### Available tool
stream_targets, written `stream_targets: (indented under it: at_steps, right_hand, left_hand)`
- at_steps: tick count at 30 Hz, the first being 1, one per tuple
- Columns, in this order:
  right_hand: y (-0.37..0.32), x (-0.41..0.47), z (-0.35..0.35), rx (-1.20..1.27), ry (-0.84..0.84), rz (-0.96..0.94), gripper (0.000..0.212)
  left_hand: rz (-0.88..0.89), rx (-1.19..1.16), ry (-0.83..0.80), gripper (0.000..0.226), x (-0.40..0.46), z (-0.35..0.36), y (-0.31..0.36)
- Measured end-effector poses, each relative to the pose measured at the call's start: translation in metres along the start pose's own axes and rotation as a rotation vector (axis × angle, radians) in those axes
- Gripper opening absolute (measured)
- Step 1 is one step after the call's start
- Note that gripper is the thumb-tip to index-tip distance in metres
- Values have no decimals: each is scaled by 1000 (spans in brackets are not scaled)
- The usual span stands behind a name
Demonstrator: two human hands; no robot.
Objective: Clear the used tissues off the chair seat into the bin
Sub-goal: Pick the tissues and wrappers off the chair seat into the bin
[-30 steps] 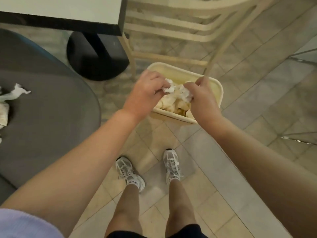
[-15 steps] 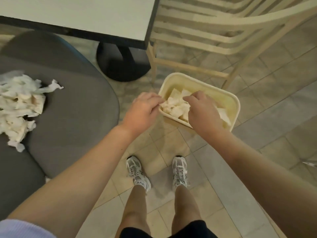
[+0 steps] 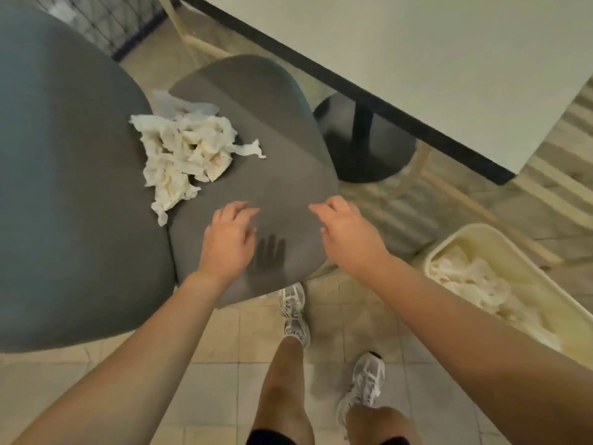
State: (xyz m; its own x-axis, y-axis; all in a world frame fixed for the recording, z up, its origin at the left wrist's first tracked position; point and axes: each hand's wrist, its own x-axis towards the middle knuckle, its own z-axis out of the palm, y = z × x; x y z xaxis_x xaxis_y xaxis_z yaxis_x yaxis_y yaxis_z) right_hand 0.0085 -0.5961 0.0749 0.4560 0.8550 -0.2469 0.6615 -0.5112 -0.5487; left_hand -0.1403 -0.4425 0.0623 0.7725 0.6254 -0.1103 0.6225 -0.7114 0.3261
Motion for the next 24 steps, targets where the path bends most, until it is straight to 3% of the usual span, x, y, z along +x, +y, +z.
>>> stream_targets:
  at_steps: [5, 10, 20, 24]
  right_hand:
    - [-44, 71, 23, -44, -89, -70, 50]
    - [-73, 134, 40, -56, -139, -71, 50]
    - [-102, 263, 61, -128, -68, -115, 61]
    - [-105, 300, 75, -90, -159, -146, 49]
  left_hand:
    - [-167, 6, 8, 42, 23, -6, -68]
    - [-199, -27, 3, 45, 59, -3, -115]
    - [-205, -64, -1, 61, 161, 8, -156]
    - [-217, -147, -49, 79, 186, 28, -158]
